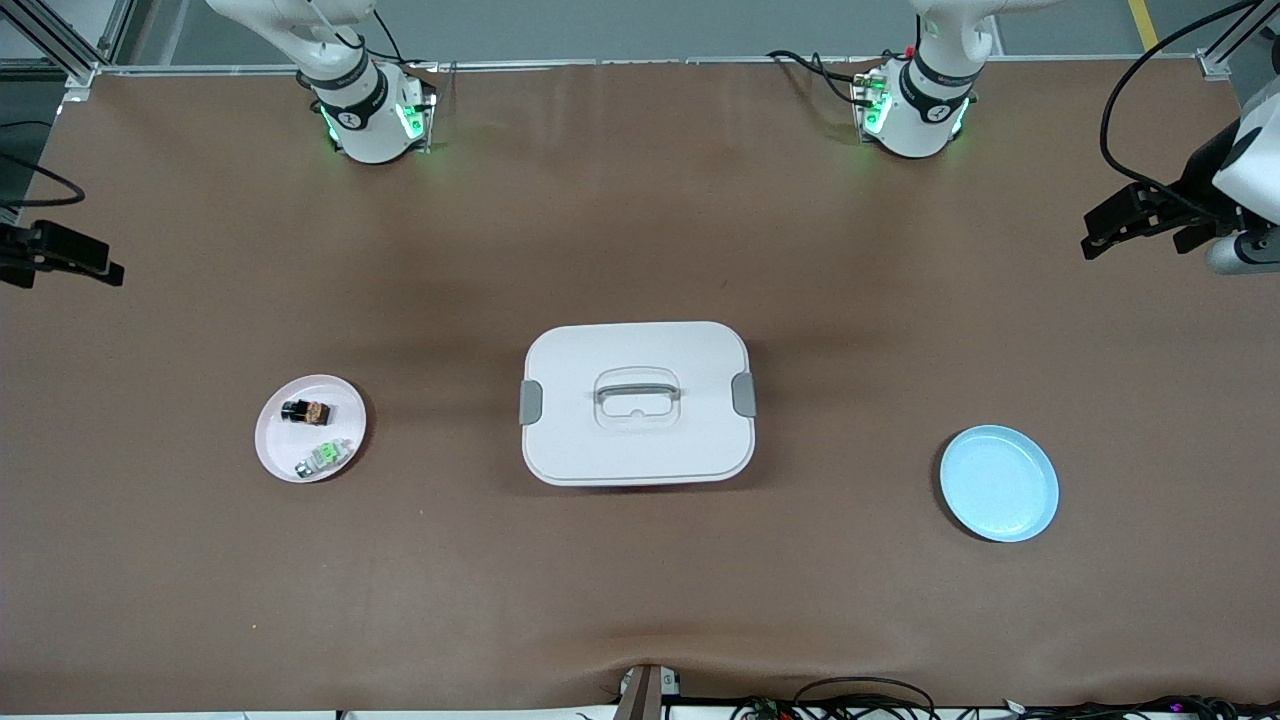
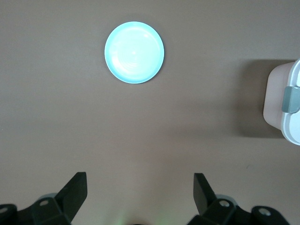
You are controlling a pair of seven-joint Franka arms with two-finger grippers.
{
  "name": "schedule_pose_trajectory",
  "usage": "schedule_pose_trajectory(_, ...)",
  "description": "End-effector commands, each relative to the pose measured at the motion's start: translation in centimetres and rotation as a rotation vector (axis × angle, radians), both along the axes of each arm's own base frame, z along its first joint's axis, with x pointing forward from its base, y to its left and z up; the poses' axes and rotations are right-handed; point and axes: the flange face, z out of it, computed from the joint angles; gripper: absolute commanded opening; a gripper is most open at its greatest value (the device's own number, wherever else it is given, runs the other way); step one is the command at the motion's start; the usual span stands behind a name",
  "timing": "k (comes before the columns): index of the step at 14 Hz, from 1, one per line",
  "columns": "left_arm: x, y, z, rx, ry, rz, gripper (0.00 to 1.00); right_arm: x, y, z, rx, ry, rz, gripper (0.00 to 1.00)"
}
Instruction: Transfer orange switch to right arm and place
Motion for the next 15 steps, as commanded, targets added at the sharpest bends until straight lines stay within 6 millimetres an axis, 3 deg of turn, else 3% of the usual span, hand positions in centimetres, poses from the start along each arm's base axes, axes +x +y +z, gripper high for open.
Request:
schedule_pose_trajectory(1,-1.0,0.1,1.0,0.000,-0.005,-0.014,1.00,-0.7,0.1,0.2,0.016,0.004,0.004,1.00)
schedule_pose_trajectory(6,-1.7,0.0,1.0,0.004,-0.027,-0.014,1.00,-1.3,0.1,0.0,0.008,-0.009,0.004,1.00)
schedule_pose_trajectory(9,-1.8,0.0,0.8,0.005,-0.031,-0.014,1.00,-3.2,0.2,-0.9,0.007,-0.058,0.002,1.00)
schedule_pose_trajectory(15,-1.6,0.0,1.0,0.002,-0.034,-0.015,1.00,-3.1,0.4,-0.6,0.005,-0.060,0.001,1.00)
